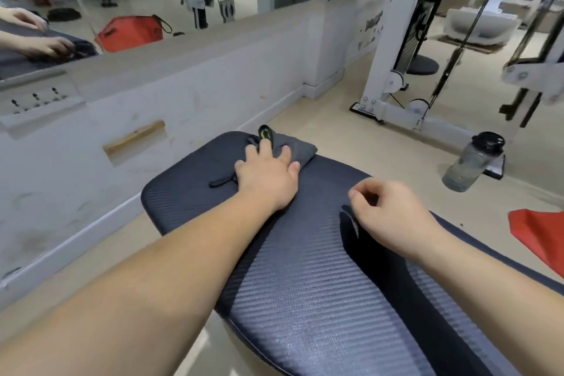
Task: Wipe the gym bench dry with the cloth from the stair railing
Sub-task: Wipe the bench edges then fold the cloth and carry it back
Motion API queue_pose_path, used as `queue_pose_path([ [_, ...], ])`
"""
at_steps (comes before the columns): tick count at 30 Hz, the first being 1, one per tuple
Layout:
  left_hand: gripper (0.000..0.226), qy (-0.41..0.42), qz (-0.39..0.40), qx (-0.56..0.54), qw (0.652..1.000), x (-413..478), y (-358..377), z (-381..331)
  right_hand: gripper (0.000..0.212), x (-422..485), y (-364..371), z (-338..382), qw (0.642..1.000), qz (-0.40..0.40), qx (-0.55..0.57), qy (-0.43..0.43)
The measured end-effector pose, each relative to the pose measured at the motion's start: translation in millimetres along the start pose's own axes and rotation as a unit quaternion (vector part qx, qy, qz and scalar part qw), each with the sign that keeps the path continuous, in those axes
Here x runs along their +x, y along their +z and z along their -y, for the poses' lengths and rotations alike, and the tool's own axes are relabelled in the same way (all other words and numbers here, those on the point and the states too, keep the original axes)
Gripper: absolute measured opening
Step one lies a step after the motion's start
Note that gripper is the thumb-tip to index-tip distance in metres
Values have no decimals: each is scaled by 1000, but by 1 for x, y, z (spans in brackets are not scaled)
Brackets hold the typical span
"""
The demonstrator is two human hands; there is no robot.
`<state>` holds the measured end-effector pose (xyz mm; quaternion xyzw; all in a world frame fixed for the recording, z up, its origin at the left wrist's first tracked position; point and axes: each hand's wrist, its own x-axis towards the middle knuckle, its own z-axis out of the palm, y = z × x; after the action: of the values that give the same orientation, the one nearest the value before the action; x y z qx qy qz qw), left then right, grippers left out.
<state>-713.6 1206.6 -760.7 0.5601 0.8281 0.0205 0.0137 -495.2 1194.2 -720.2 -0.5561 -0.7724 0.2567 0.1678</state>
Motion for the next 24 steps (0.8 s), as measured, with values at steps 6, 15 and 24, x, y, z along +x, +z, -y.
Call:
queue_pose_path([
  [6, 64, 219, 31, 21, 975, -106, -5, -109, 15, -43, -48, -71, 991, -45, -85, 98],
  [15, 54, 324, -31, 48, 944, -190, -14, -29, 18, -114, -82, -94, 994, 5, -73, 75],
  [24, 49, 58, 50, -31, 997, -200, -19, -125, 22, -168, -139, -167, 987, 11, -120, 109],
])
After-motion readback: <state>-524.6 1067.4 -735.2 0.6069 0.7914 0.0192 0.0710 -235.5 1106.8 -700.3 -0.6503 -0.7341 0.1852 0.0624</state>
